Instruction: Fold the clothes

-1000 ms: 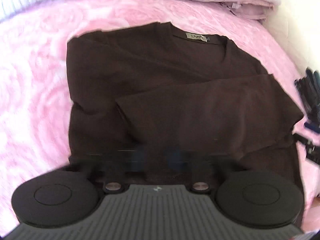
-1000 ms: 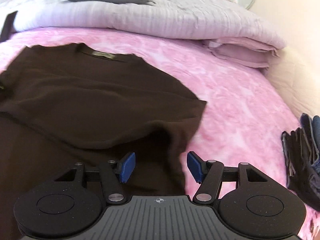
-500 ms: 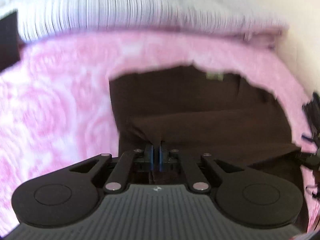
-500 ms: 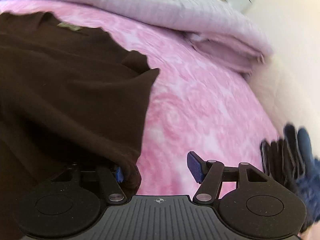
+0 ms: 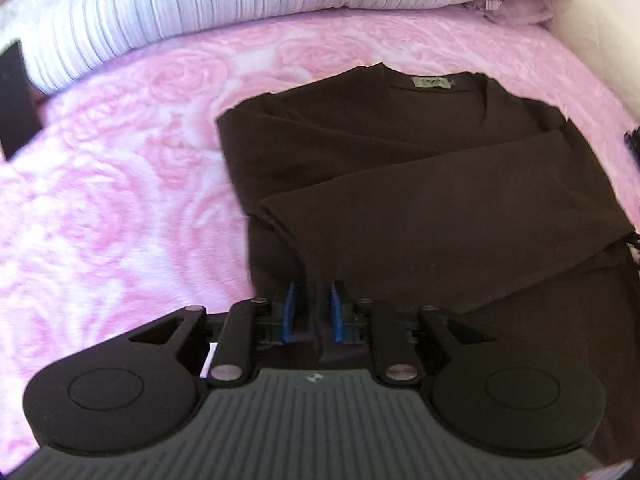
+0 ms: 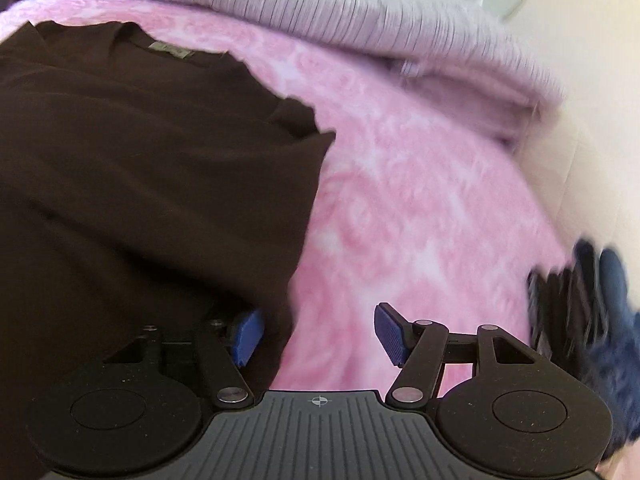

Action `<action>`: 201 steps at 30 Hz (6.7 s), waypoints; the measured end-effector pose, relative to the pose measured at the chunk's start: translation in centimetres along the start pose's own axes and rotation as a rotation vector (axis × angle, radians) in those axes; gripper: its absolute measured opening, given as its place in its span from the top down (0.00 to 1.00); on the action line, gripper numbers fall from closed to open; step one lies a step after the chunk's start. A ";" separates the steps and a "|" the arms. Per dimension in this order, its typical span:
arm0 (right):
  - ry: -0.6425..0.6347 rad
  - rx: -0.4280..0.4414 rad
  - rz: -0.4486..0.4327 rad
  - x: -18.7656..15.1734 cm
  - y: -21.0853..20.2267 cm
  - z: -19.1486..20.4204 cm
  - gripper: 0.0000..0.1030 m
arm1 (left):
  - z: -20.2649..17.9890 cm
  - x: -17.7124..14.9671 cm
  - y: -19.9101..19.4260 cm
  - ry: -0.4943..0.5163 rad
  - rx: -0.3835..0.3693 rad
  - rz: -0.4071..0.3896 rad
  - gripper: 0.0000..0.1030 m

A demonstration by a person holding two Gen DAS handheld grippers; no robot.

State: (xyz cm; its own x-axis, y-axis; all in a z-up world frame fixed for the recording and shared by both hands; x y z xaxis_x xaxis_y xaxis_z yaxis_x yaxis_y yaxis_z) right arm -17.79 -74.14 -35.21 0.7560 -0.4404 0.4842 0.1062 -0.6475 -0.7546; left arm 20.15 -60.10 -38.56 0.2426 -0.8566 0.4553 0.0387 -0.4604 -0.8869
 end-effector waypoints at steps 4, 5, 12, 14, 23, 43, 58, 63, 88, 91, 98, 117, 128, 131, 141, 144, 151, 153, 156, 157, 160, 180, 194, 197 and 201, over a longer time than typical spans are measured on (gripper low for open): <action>0.086 0.086 -0.041 1.2 -3.6 -0.7 0.40 | -1.1 1.2 -2.0 0.058 0.006 -0.054 0.85; 0.084 0.103 -0.044 1.8 -2.5 -0.7 0.40 | -1.5 1.7 -2.3 0.068 -0.002 -0.068 0.84; 0.066 0.218 -0.063 6.1 4.7 -0.7 0.55 | -3.1 4.0 3.5 0.088 -0.049 -0.056 0.84; 0.061 0.251 -0.069 7.4 6.8 -0.8 0.58 | -3.4 4.2 5.7 0.099 -0.047 -0.055 0.84; 0.057 0.280 -0.099 10.8 9.9 -1.2 0.54 | -3.0 5.0 6.1 0.138 -0.012 -0.090 0.81; 0.041 0.427 -0.046 4.0 0.3 2.9 0.52 | -4.3 -3.8 -0.2 0.328 0.083 -0.008 0.71; -0.308 0.551 -0.080 -11.8 -20.4 15.9 0.28 | -10.8 -32.9 -17.6 0.853 -0.062 0.061 0.38; -0.334 0.467 -0.053 -15.8 -22.9 20.3 0.28 | -9.9 -38.8 -16.8 1.059 -0.029 -0.007 0.38; -0.694 -0.060 -0.363 -19.7 -21.7 26.7 0.29 | -8.3 -35.3 -17.6 0.920 0.016 -0.164 0.93; -0.696 -0.147 -0.241 -21.9 -18.8 20.6 0.29 | -8.2 -35.8 -17.0 0.954 0.021 -0.157 0.93; -0.787 -0.079 -0.147 -22.9 -17.2 15.8 0.89 | -8.3 -35.6 -16.6 0.974 0.020 -0.132 0.95; -0.810 0.292 -0.027 -25.5 -31.4 15.1 0.98 | -8.3 -38.2 -27.6 1.005 -0.082 0.031 0.98; -0.842 0.397 -0.164 -9.3 -26.9 4.1 0.98 | -7.7 -17.9 -26.4 0.887 0.066 -0.042 0.98; -0.845 0.405 -0.170 -3.2 -22.2 1.7 0.98 | -6.5 -10.4 -23.2 0.873 0.080 -0.069 0.98; -0.823 0.508 0.065 5.5 -4.1 0.2 0.97 | -2.4 2.7 -6.5 0.825 -0.047 0.026 0.97; -0.781 0.531 0.080 6.9 -2.6 -0.1 0.97 | -1.6 3.9 -4.5 0.815 -0.054 0.026 0.97; -0.743 0.598 0.048 12.0 0.2 -0.6 0.97 | 0.6 6.8 -1.0 0.728 -0.028 0.086 0.97; -0.724 0.618 0.057 12.9 2.6 -0.1 0.97 | 1.0 7.8 0.5 0.698 -0.015 0.100 0.97; -0.691 0.636 0.069 13.6 5.7 0.3 0.97 | 1.5 8.5 3.1 0.679 0.008 0.118 0.97; -0.679 0.643 0.068 13.7 6.4 0.3 0.97 | 1.7 8.6 3.9 0.670 0.013 0.127 0.97; -0.658 0.671 0.072 13.9 8.0 0.1 0.97 | 1.7 8.6 5.3 0.652 0.014 0.144 0.97; -0.165 0.539 0.010 15.7 10.2 -5.8 0.63 | 6.1 11.4 5.8 0.434 0.204 0.023 0.73; 0.365 0.622 0.053 7.3 0.9 -6.0 0.63 | -1.3 0.5 -0.8 0.471 0.067 0.051 0.73; 0.391 0.673 0.119 3.0 -1.0 -4.3 0.63 | -1.8 -3.1 -1.9 0.435 0.055 0.100 0.71; 0.406 0.700 0.137 0.7 -0.5 -2.9 0.66 | -1.3 -7.1 -1.5 0.418 0.090 0.163 0.70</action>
State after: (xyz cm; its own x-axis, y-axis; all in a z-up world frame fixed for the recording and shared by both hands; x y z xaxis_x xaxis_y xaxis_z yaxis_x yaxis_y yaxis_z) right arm -19.19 -75.96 -33.18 0.5135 -0.7651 0.3885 0.5099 -0.0921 -0.8553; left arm 17.11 -53.67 -40.37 -0.1593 -0.9450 0.2856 0.1209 -0.3058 -0.9444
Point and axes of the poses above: each gripper's, at about its wrist camera, not at the fingertips, and y roughly the way its jaws point, z to its left, x to its top, the point moved 9 cm from there along y, roughly the way its jaws point, and after that the axes turned 5 degrees about -y, right-handed, at the moved point
